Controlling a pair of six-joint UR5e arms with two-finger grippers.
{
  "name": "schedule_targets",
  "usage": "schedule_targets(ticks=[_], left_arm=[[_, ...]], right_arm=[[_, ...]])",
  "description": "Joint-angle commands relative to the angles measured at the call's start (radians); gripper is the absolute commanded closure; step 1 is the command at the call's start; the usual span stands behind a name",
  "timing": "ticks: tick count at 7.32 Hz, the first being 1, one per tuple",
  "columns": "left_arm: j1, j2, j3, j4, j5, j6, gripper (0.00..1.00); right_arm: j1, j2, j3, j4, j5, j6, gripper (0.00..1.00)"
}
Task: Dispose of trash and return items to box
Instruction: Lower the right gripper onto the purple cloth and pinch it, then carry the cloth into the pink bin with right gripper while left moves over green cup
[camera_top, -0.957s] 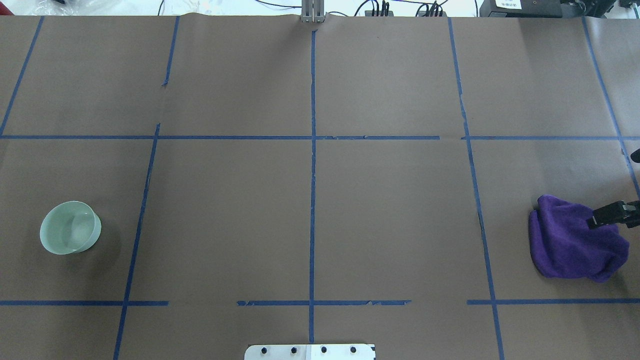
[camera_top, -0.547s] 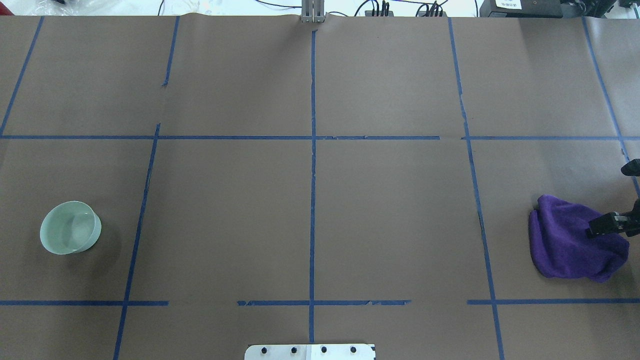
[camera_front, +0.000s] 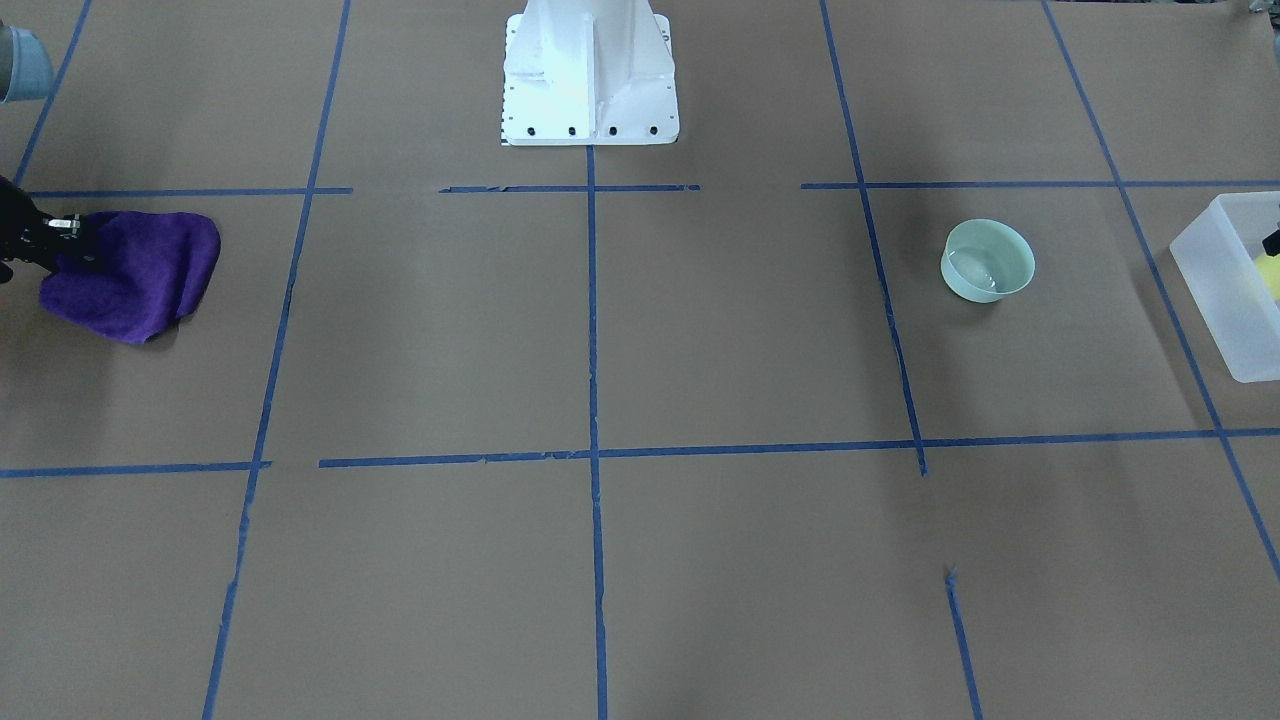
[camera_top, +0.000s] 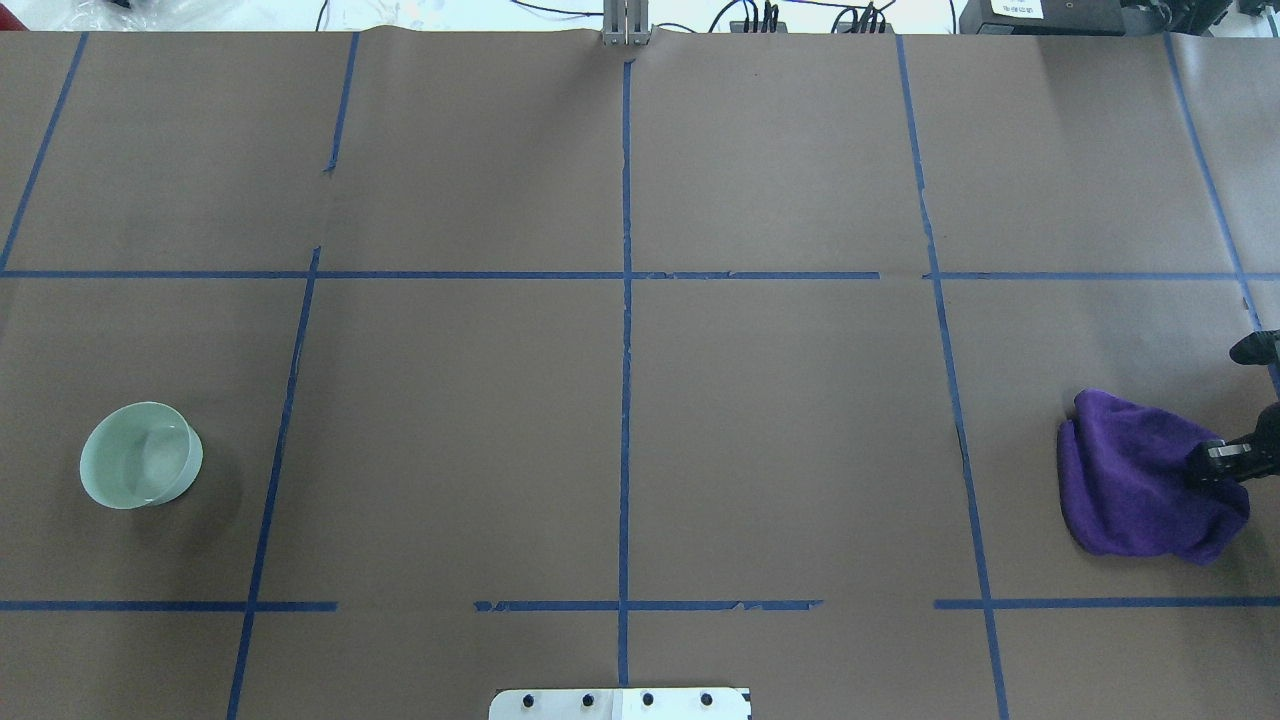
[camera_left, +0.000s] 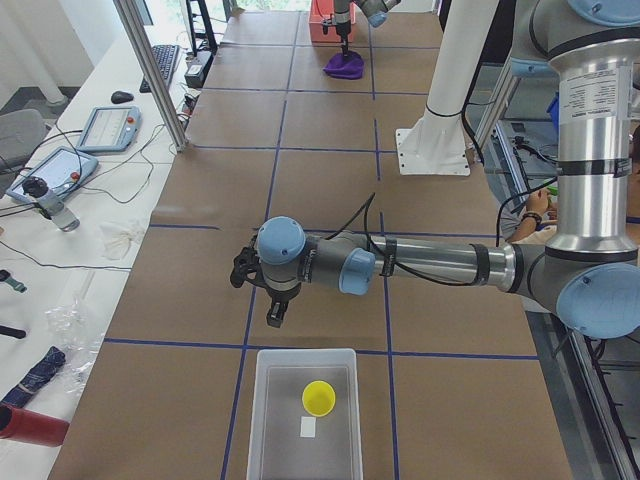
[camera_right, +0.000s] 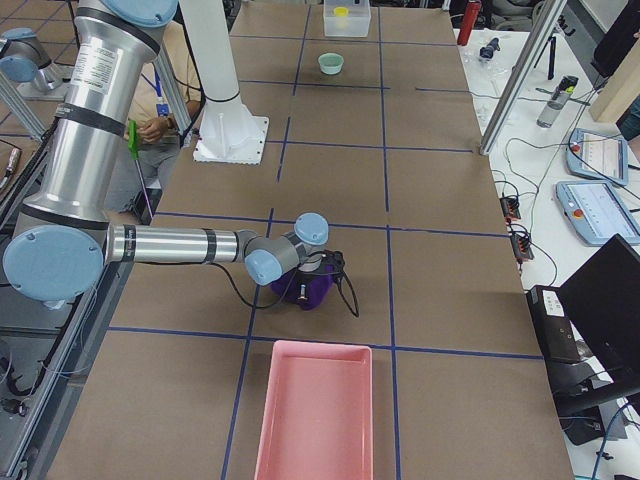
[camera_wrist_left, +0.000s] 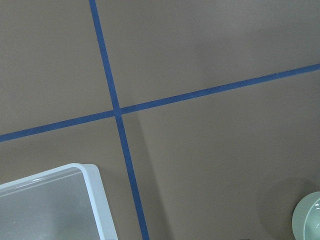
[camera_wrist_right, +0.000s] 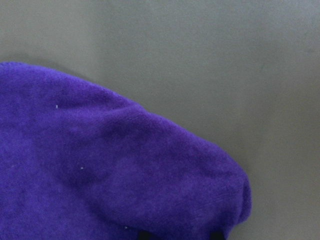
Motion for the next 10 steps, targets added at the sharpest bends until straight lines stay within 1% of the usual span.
schedule_targets(ticks=[1, 2, 3, 4, 5, 6, 8, 9, 10], left_arm=[[0.117, -0.002, -0.063, -0.011, 0.006, -0.195, 0.12], [0.161, 0.003, -0.097, -0.011, 0.012, -0.259, 0.12], [0.176, 0.005, -0.099, -0.011, 0.011, -0.266, 0.12], [0.201, 0.003, -0.099, -0.012, 0.012, -0.292, 0.11], [0.243, 0.002, -0.1, -0.031, 0.015, -0.339, 0.11], [0.274, 0.003, -0.1, -0.084, 0.055, -0.394, 0.11], [0.304, 0.003, -0.1, -0.097, 0.072, -0.43, 0.11], [0.307, 0.003, -0.1, -0.097, 0.072, -0.43, 0.11], [0.307, 0.002, -0.1, -0.098, 0.072, -0.428, 0.11]], right_arm=[[0.004, 0.0, 0.044, -0.003, 0.01, -0.008, 1.0], [0.04, -0.003, 0.133, -0.029, 0.037, -0.007, 1.0], [0.161, 0.002, 0.213, -0.113, 0.11, -0.007, 1.0], [0.271, 0.018, 0.261, -0.143, 0.181, -0.008, 1.0], [0.371, 0.041, 0.273, -0.143, 0.28, -0.014, 1.0], [0.457, 0.054, 0.276, -0.143, 0.333, -0.014, 1.0], [0.612, 0.034, 0.281, -0.152, 0.349, -0.049, 1.0], [0.718, 0.002, 0.267, -0.236, 0.337, -0.27, 1.0], [0.842, 0.011, 0.231, -0.426, 0.326, -0.597, 1.0]])
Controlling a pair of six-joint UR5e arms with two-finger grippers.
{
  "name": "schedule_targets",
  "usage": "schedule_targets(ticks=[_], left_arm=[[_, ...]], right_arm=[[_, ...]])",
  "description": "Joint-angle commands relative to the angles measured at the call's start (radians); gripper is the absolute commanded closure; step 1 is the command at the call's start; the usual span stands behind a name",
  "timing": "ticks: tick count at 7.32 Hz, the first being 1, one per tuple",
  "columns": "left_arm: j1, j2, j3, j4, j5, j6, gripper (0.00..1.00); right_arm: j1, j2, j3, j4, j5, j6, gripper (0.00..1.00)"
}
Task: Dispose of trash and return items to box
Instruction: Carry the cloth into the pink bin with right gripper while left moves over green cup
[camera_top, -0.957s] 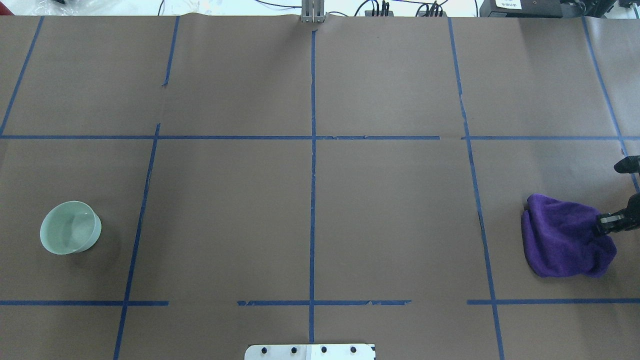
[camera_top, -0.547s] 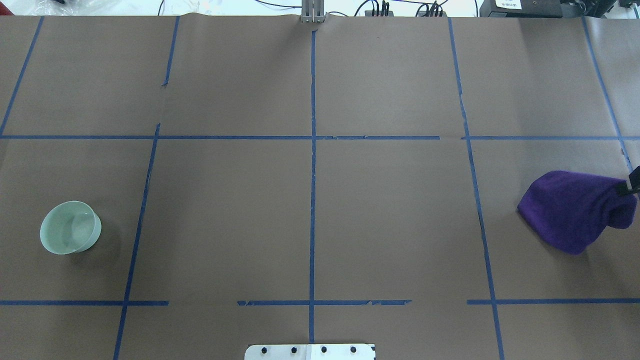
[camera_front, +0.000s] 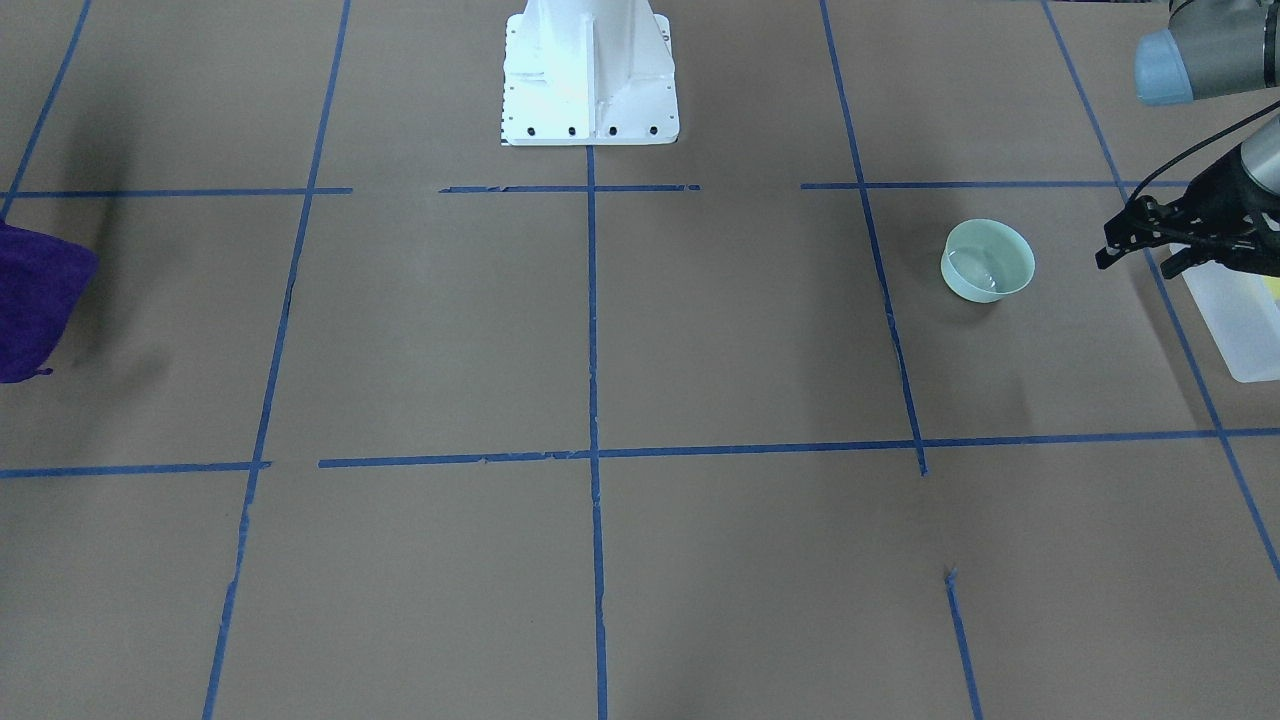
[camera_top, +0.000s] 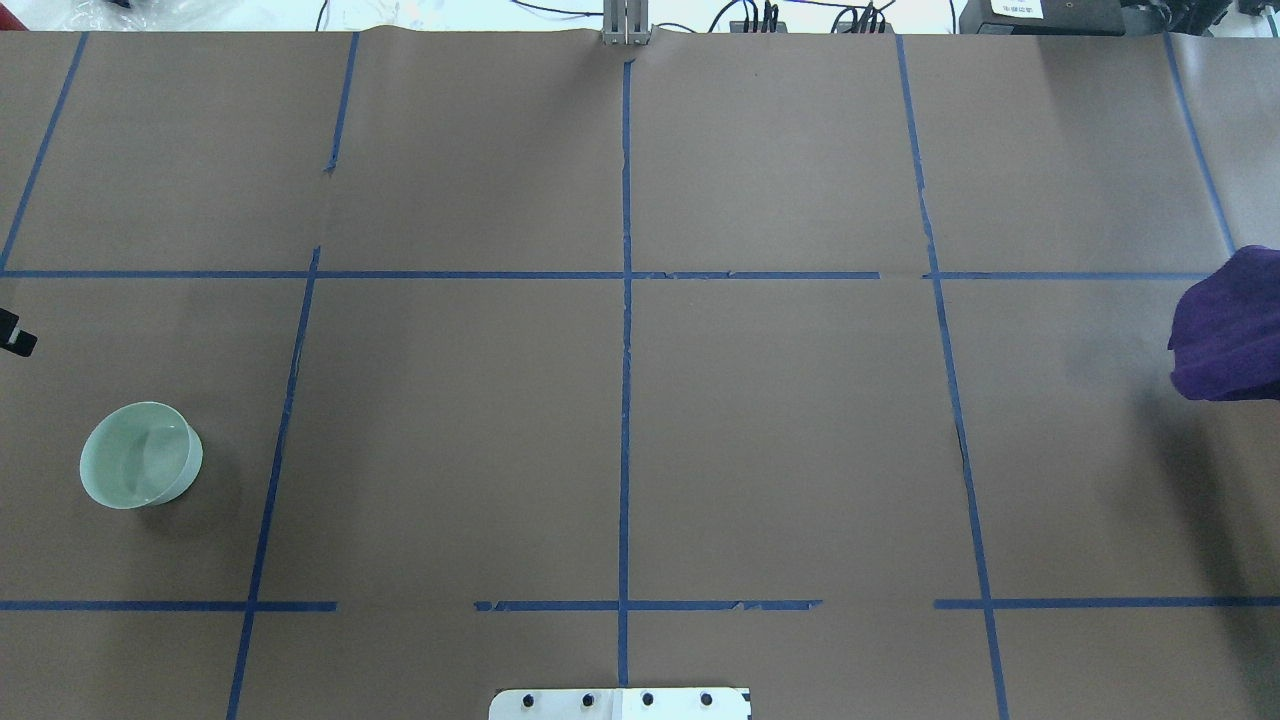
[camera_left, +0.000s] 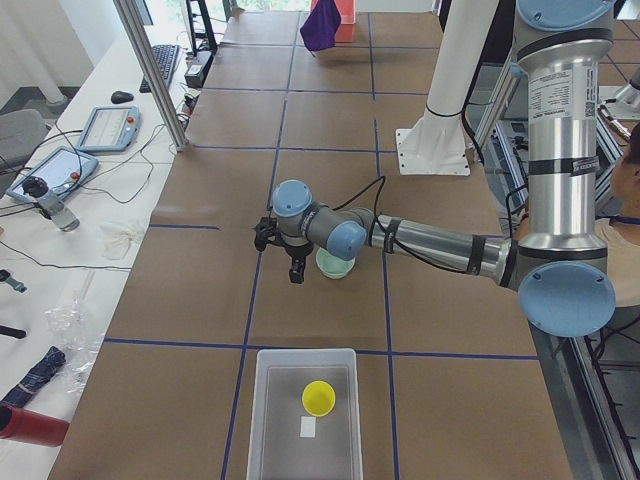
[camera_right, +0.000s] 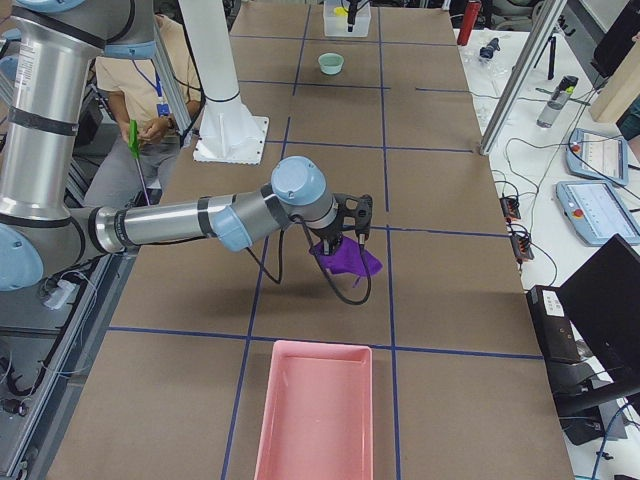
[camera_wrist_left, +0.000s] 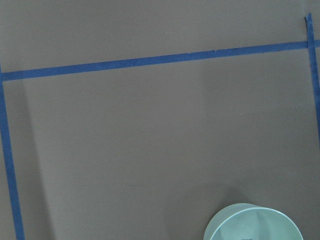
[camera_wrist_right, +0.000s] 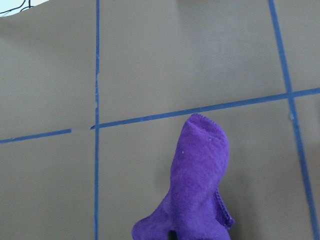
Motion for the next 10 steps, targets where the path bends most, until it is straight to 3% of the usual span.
schedule_targets(ticks=[1, 2, 3, 4, 6, 8, 9, 10], left_arm=[[0.005, -0.001, 0.0, -0.002, 0.001, 0.0, 0.11], [0.005, -0.001, 0.0, -0.002, 0.001, 0.0, 0.11], [0.005, -0.001, 0.0, -0.002, 0.001, 0.0, 0.11], [0.006, -0.001, 0.0, -0.004, 0.0, -0.001, 0.11], [0.012, 0.0, 0.002, -0.015, 0.0, -0.003, 0.11], [0.038, 0.002, 0.008, -0.015, 0.001, -0.001, 0.11], [0.061, 0.003, 0.008, -0.015, 0.001, -0.001, 0.11], [0.092, 0.016, 0.006, -0.015, 0.016, -0.003, 0.11]], right_arm=[[0.256, 0.073, -0.039, -0.416, -0.08, -0.608, 1.0], [0.325, 0.143, -0.056, -0.581, -0.139, -0.768, 1.0], [0.37, 0.212, -0.149, -0.636, -0.198, -0.907, 1.0], [0.401, 0.234, -0.248, -0.632, -0.206, -1.02, 1.0], [0.395, 0.189, -0.303, -0.623, -0.296, -1.086, 1.0], [0.357, 0.182, -0.379, -0.523, -0.307, -1.088, 1.0], [0.297, 0.184, -0.415, -0.499, -0.307, -1.058, 0.44], [0.283, 0.182, -0.459, -0.436, -0.3, -0.995, 0.0]])
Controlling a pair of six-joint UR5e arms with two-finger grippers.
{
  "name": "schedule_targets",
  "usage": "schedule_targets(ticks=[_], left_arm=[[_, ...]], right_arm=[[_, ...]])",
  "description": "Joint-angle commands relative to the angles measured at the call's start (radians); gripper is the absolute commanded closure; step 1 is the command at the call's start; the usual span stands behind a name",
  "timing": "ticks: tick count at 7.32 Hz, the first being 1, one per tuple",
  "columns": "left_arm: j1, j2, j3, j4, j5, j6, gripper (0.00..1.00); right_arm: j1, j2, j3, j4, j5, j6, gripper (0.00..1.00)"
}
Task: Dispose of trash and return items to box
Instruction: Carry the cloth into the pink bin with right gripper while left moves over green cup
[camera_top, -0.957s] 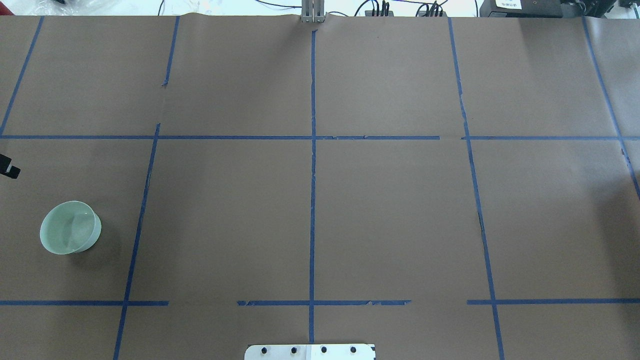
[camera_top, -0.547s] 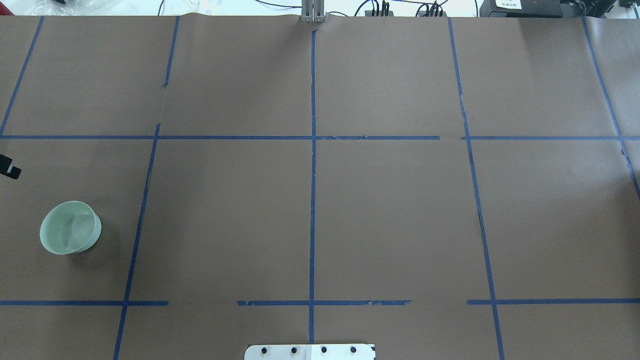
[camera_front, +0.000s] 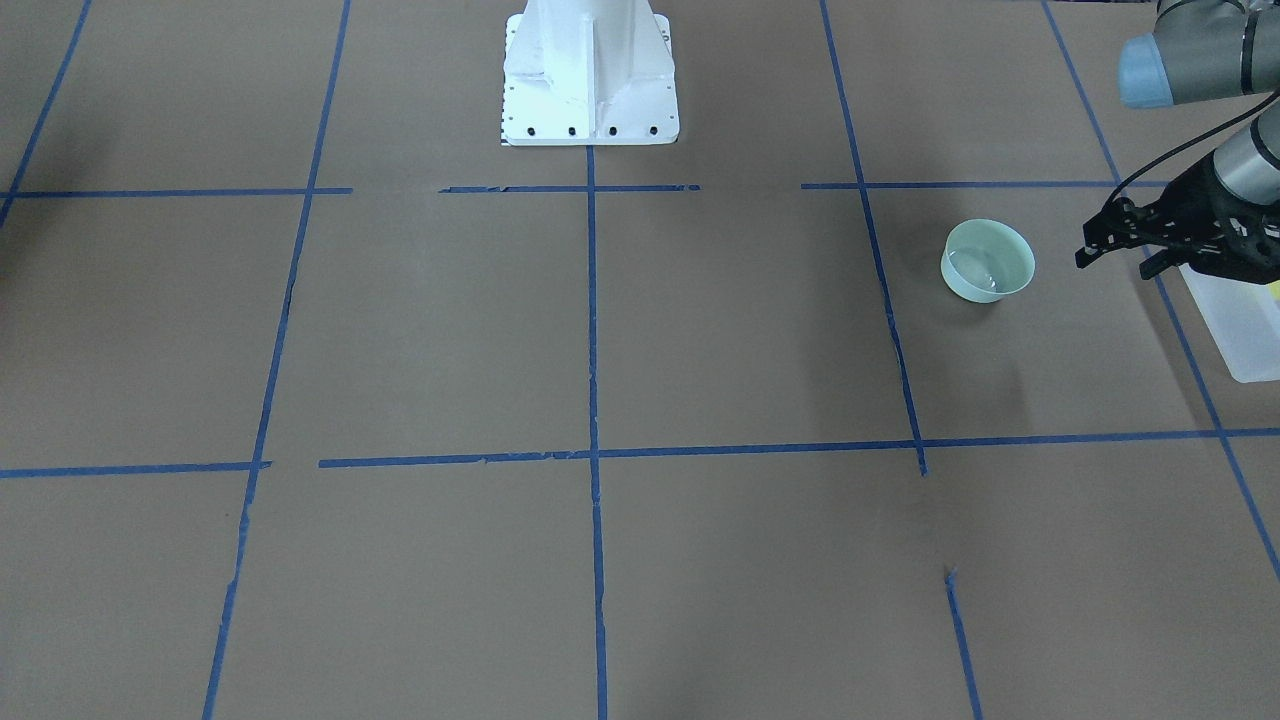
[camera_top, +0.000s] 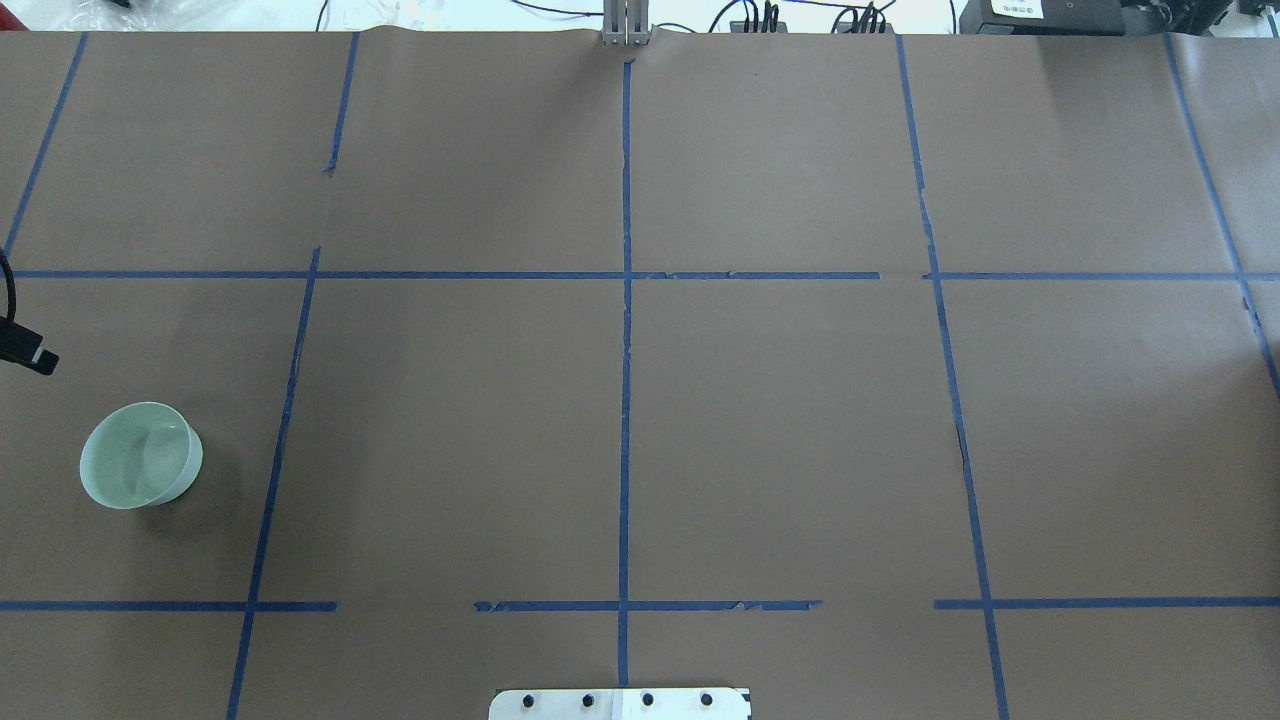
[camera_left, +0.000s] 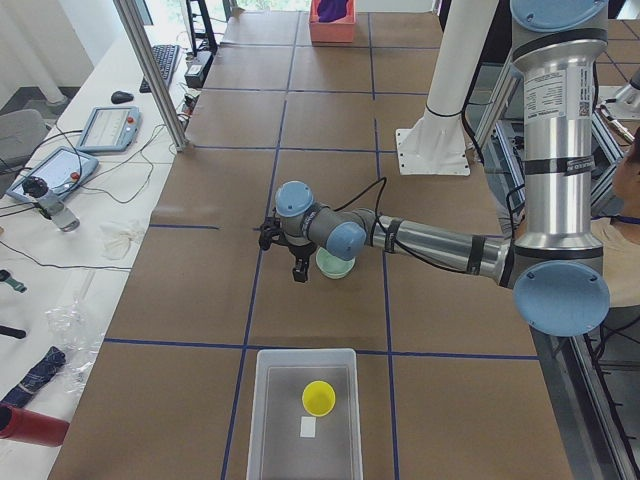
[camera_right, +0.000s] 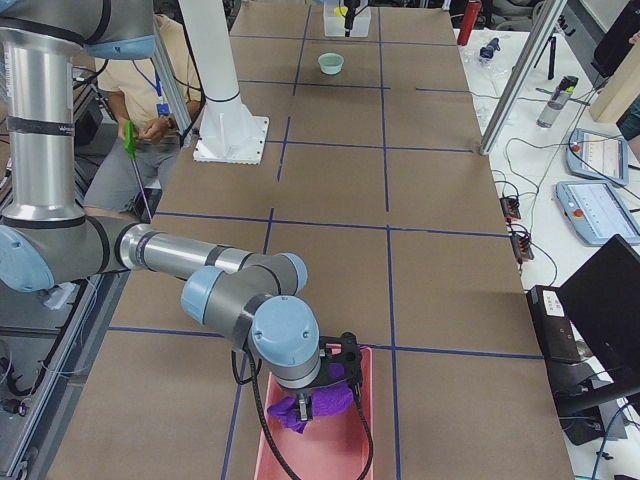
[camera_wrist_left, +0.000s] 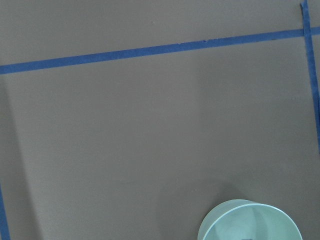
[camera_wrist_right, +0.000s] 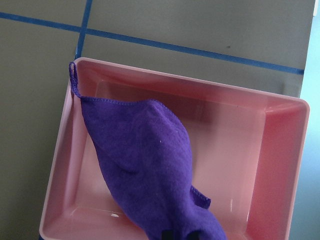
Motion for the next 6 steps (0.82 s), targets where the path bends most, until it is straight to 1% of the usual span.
schedule_targets(ticks=[1, 2, 3, 4, 5, 6], left_arm=[[0.102, 0.01, -0.004, 0.0, 0.038, -0.019, 0.11], [0.189, 0.017, -0.007, -0.003, 0.102, -0.073, 0.09], [0.257, 0.021, -0.005, -0.032, 0.131, -0.14, 0.07], [0.3, 0.036, -0.005, -0.069, 0.169, -0.194, 0.06], [0.305, 0.078, 0.002, -0.14, 0.171, -0.201, 0.06], [0.306, 0.096, 0.034, -0.219, 0.171, -0.204, 0.06]], right_arm=[[-0.049, -0.005, -0.064, 0.146, 0.012, 0.078, 0.0], [-0.084, -0.005, -0.059, 0.162, 0.045, 0.091, 0.0], [-0.12, -0.003, -0.053, 0.191, 0.088, 0.156, 0.0], [-0.138, -0.003, -0.055, 0.252, 0.089, 0.221, 0.0], [-0.142, -0.006, -0.056, 0.268, 0.089, 0.235, 0.0], [-0.143, -0.008, -0.056, 0.27, 0.09, 0.235, 0.0]])
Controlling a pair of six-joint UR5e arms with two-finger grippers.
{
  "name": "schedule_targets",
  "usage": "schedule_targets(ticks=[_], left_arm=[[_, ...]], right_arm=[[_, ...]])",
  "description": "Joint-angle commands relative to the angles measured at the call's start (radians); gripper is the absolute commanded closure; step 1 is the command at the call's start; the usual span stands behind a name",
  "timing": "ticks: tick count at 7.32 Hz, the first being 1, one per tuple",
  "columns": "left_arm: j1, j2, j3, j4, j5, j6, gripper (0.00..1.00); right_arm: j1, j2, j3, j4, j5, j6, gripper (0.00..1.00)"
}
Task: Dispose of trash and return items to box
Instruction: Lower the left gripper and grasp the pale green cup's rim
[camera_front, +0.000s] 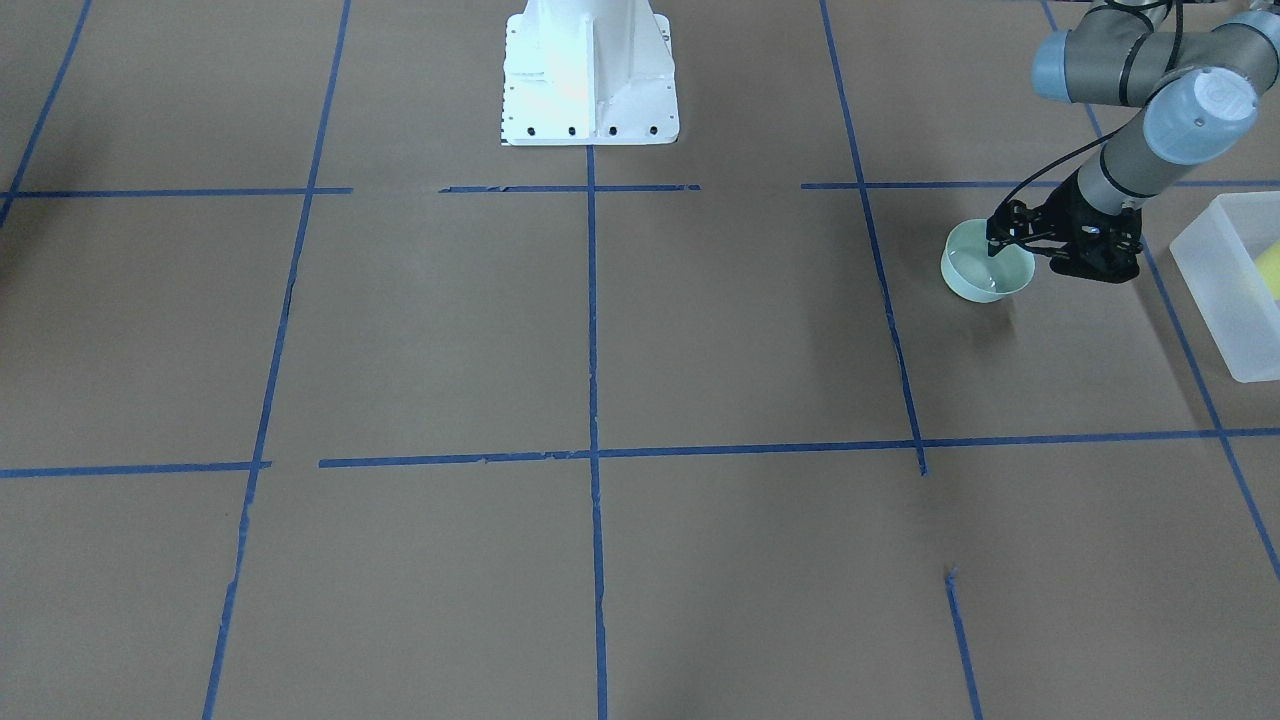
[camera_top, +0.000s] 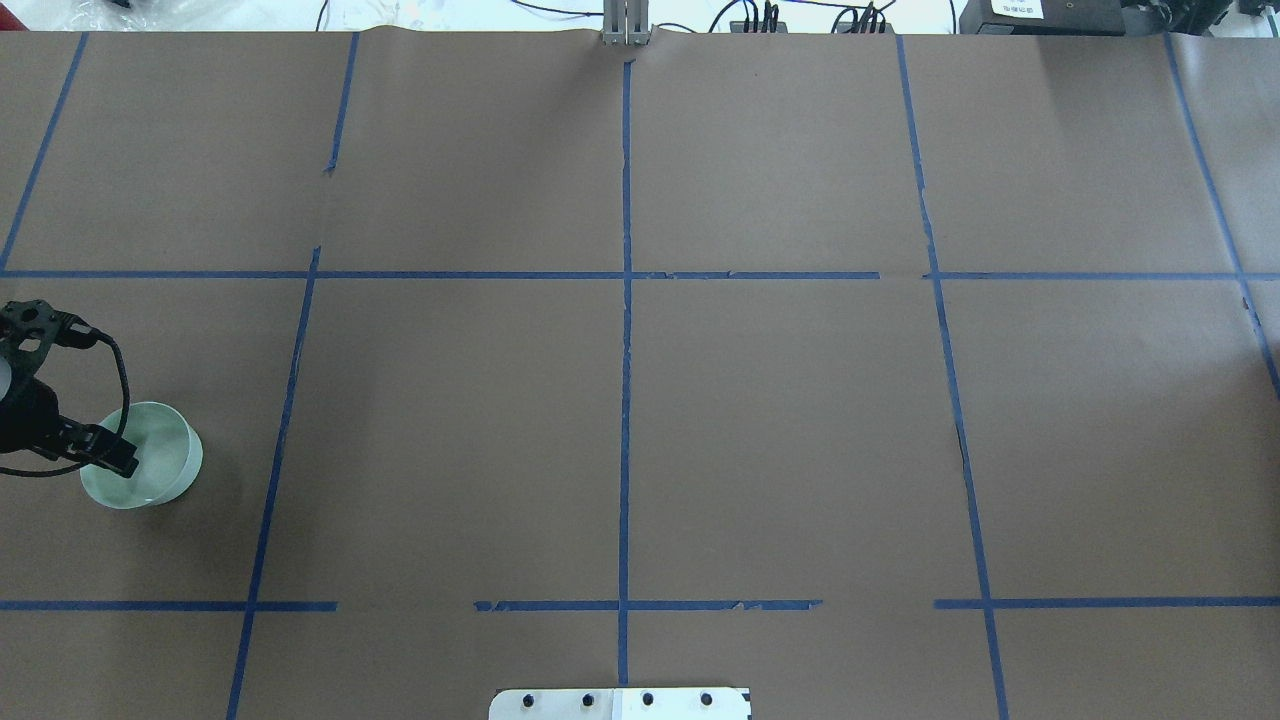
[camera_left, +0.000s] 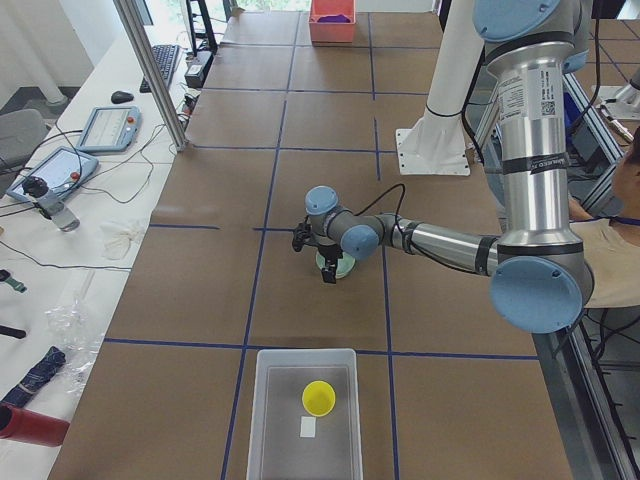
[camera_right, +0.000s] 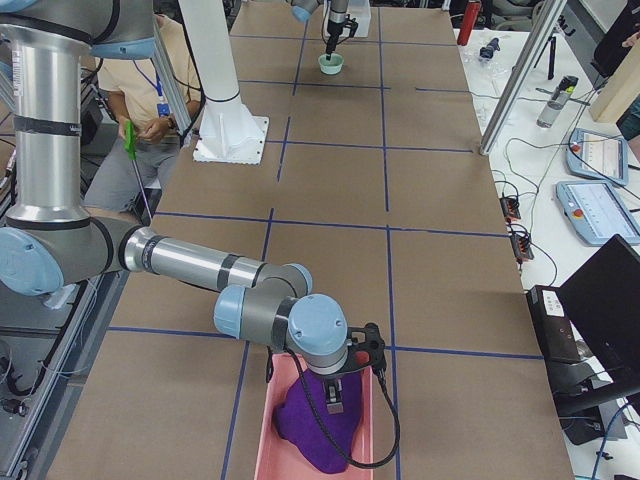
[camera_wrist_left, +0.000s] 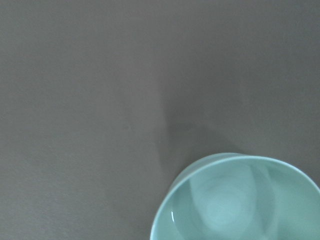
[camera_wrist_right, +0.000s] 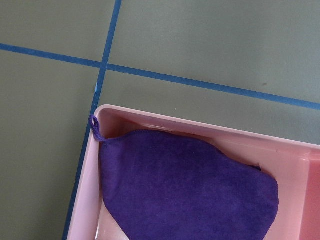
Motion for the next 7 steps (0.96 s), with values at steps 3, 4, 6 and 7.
schedule_targets(ticks=[3, 4, 6, 7], left_arm=[[0.014, 0.028, 0.043, -0.114, 0.0, -0.019, 1.0], [0.012, 0.028, 0.034, -0.116, -0.002, -0.042, 1.0], [0.0, 0.029, -0.003, -0.215, -0.01, -0.14, 1.0], [-0.026, 0.051, -0.071, -0.214, -0.086, -0.132, 1.0]], right_arm=[[-0.008, -0.004, -0.001, 0.014, 0.007, 0.017, 0.0], [-0.008, -0.004, -0.002, 0.014, 0.007, 0.017, 0.0], [-0.01, -0.005, 0.001, 0.014, 0.007, 0.017, 0.0], [-0.01, -0.005, 0.002, 0.016, 0.01, 0.017, 0.0]])
